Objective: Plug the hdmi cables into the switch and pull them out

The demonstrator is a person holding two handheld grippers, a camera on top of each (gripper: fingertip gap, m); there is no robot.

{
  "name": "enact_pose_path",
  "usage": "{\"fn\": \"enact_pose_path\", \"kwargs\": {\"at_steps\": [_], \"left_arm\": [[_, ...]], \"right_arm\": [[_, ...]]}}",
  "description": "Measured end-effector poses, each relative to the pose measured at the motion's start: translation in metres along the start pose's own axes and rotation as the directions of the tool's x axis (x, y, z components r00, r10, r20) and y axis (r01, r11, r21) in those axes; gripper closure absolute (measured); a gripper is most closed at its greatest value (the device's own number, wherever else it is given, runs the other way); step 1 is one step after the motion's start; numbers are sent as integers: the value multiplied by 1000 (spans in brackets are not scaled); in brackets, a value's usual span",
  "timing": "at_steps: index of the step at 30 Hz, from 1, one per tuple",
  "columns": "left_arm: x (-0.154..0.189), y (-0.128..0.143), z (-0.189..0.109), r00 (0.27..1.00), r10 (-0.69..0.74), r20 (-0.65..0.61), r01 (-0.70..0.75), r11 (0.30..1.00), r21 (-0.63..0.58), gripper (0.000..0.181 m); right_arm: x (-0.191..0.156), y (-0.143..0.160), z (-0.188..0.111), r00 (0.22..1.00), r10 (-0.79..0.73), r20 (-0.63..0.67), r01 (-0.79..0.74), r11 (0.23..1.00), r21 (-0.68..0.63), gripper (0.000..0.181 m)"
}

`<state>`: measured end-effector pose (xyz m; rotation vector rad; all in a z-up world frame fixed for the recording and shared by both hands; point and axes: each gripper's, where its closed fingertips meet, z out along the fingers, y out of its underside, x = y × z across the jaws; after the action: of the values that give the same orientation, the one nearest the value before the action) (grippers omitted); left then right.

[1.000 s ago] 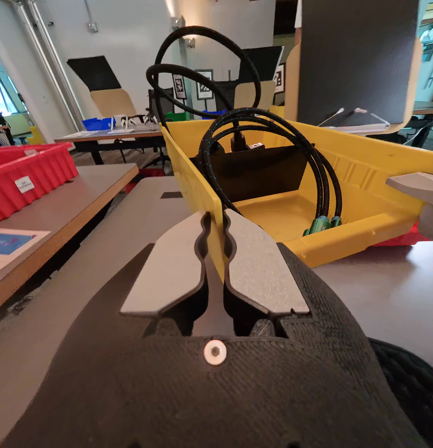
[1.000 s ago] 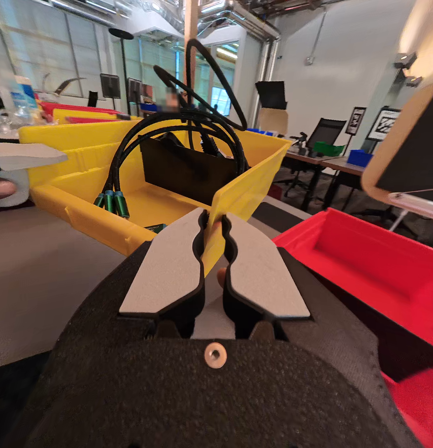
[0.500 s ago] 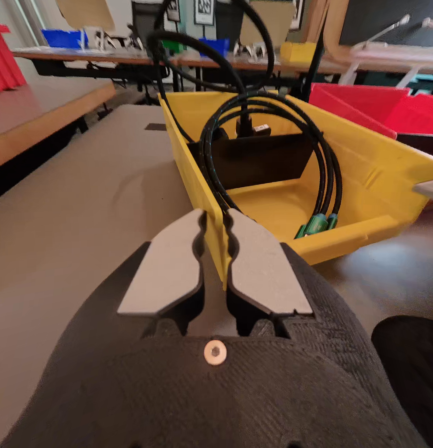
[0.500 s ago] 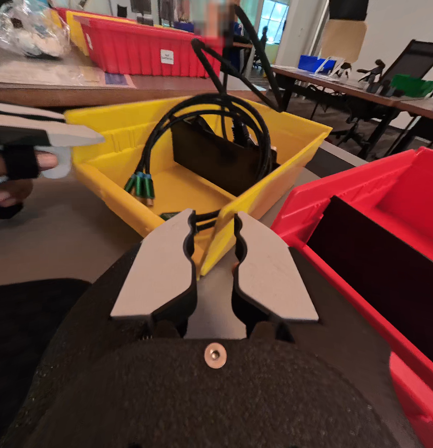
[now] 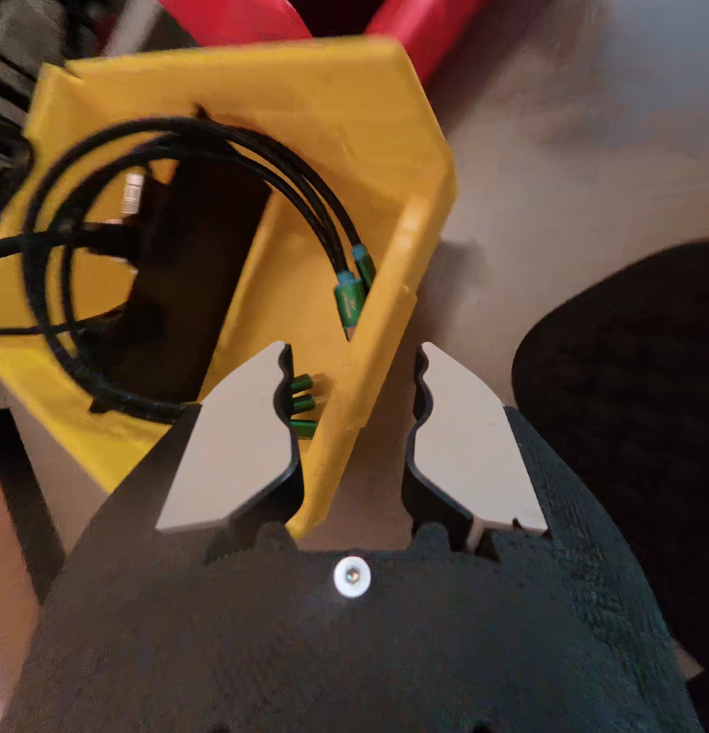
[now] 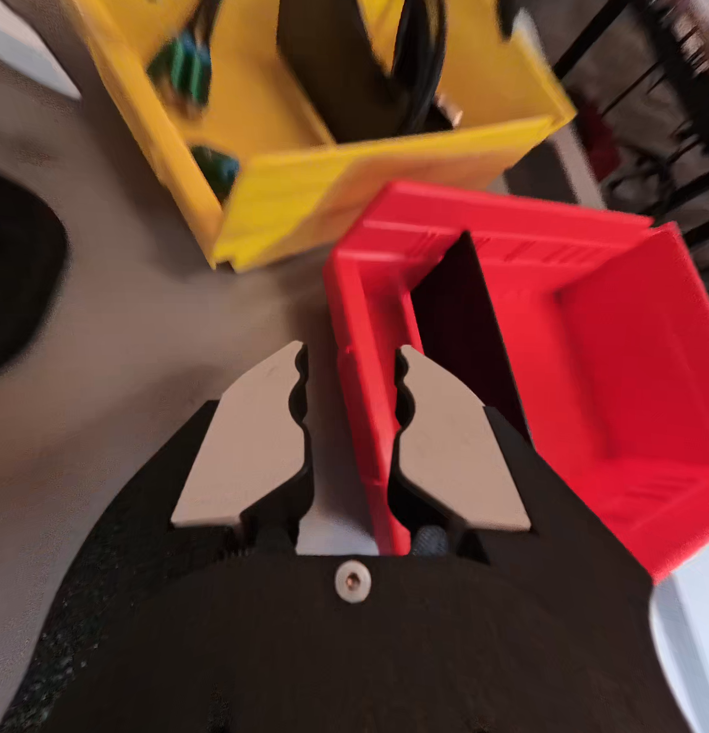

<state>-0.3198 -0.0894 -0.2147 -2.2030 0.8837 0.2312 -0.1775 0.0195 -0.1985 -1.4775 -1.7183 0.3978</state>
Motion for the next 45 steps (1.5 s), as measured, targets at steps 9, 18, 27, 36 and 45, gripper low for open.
{"fn": "enact_pose_path", "kwargs": {"at_steps": [9, 18, 27, 36, 45], "left_arm": [[13, 26, 51, 956, 240, -170, -278, 925, -257, 150], [19, 8, 61, 967, 221, -125, -245, 939, -240, 150], [4, -9, 83, 979, 187, -77, -201, 944, -261, 150], [-38, -24, 115, 979, 204, -8, -199, 947, -250, 147], [-106, -85, 44, 987, 115, 115, -116, 993, 3, 139]], "right_arm": [[8, 64, 27, 985, -164, 59, 174, 895, -411, 153], [-8, 116, -60, 996, -43, -79, 12, 934, -358, 151], [36, 219, -135, 974, -8, -227, -110, 858, -502, 151], [118, 275, -164, 900, 16, -436, -286, 777, -560, 146], [107, 149, -140, 779, 519, -352, -468, 854, 225, 146]]}}
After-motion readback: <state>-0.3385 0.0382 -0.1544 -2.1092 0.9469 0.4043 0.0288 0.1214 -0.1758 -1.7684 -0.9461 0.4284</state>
